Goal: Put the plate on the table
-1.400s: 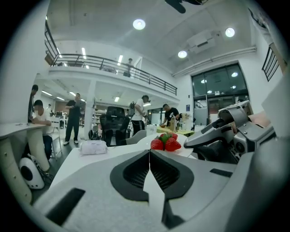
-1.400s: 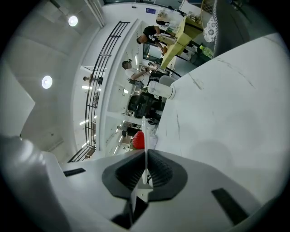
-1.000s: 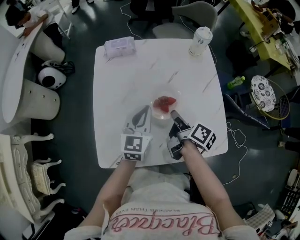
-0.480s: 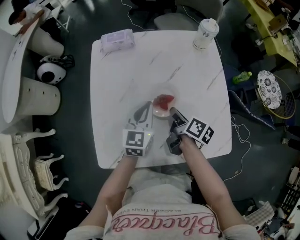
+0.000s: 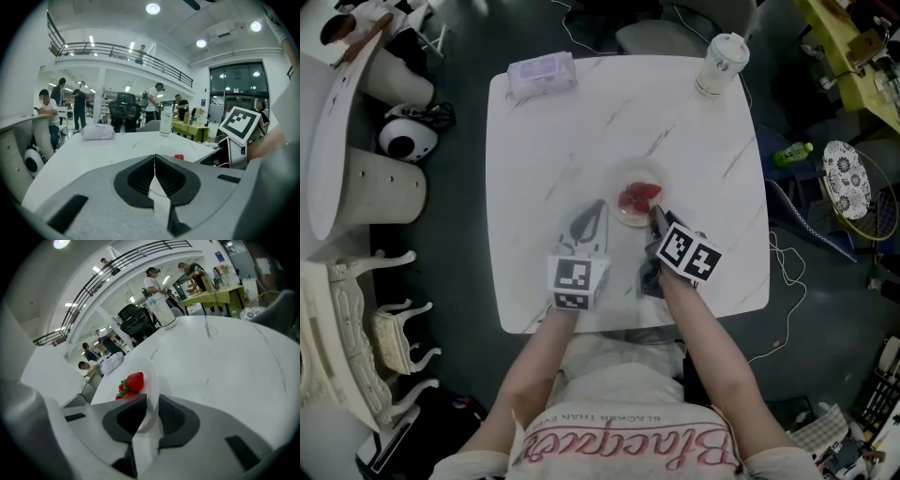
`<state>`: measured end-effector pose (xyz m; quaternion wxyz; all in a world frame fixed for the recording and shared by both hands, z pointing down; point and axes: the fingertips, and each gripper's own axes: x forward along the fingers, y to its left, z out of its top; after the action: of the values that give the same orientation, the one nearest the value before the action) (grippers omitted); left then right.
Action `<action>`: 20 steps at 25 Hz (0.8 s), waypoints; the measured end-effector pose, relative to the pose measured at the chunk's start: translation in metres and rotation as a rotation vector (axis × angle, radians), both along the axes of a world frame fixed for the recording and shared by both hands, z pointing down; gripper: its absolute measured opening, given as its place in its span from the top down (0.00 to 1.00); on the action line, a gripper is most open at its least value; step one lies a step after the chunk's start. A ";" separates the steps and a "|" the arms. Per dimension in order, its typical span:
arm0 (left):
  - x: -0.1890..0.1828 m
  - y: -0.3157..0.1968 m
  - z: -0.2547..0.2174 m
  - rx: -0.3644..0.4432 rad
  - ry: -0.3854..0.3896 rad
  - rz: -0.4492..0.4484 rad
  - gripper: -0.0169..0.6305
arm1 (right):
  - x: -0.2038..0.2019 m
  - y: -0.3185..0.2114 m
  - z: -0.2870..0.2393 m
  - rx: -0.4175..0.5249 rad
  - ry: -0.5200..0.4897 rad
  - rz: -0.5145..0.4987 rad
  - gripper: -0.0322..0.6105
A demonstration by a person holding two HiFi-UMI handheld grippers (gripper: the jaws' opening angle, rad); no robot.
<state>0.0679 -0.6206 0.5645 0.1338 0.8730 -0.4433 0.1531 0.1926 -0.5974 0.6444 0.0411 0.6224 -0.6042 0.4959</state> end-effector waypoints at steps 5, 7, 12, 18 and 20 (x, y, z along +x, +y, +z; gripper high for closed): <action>-0.005 0.001 0.001 0.001 0.000 -0.018 0.96 | 0.009 -0.003 0.004 -0.027 0.183 -0.018 0.83; -0.006 0.001 0.001 -0.002 -0.007 -0.016 0.96 | 0.009 -0.005 0.004 -0.027 0.219 -0.028 0.83; -0.013 0.004 0.002 0.000 -0.021 -0.021 0.96 | 0.008 -0.004 0.009 -0.039 0.313 -0.037 0.82; -0.011 0.008 -0.008 0.013 -0.006 -0.026 0.96 | 0.009 0.002 -0.011 0.010 0.390 -0.111 0.82; -0.009 0.012 -0.013 0.018 0.001 -0.019 0.96 | 0.009 0.006 -0.025 0.046 0.405 -0.130 0.82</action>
<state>0.0592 -0.6091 0.5511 0.1279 0.8700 -0.4529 0.1474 0.2011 -0.5909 0.6193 0.1795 0.6697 -0.6338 0.3429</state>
